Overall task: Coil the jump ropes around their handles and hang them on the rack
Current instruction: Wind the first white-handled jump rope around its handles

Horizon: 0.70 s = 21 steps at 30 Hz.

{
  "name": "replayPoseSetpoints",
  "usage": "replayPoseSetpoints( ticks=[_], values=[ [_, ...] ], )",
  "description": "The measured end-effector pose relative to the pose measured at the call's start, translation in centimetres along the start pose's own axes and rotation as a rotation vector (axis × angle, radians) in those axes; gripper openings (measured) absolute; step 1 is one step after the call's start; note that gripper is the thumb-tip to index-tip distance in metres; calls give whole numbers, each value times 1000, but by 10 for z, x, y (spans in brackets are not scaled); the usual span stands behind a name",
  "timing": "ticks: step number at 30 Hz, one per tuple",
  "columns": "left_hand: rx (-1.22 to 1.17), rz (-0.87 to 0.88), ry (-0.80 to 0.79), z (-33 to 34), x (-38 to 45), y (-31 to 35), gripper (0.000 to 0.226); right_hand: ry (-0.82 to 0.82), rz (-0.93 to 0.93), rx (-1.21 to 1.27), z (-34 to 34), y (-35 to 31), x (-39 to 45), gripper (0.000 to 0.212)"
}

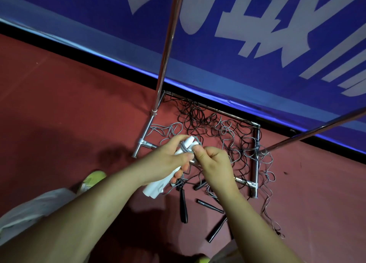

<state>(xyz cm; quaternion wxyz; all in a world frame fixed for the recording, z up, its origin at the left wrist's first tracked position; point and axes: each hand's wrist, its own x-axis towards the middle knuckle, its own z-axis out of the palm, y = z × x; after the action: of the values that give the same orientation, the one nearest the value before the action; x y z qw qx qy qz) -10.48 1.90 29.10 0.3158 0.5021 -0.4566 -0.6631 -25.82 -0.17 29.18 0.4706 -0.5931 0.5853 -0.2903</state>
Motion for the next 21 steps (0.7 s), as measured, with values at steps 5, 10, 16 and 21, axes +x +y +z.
replayPoseSetpoints(
  ticks=[5,10,16,21],
  values=[
    [-59,-7,37,-2,1,-2,18,-26,81,-25,4,-10,-2,56],
    [-51,-92,137,0,2,0,25,-81,121,-75,4,-14,-1,55],
    [-123,-83,324,-12,9,-2,23,-509,200,-94,-31,-10,1,51],
    [14,-126,269,-19,10,-8,22,-350,-43,-400,-47,-15,1,18]
  ],
)
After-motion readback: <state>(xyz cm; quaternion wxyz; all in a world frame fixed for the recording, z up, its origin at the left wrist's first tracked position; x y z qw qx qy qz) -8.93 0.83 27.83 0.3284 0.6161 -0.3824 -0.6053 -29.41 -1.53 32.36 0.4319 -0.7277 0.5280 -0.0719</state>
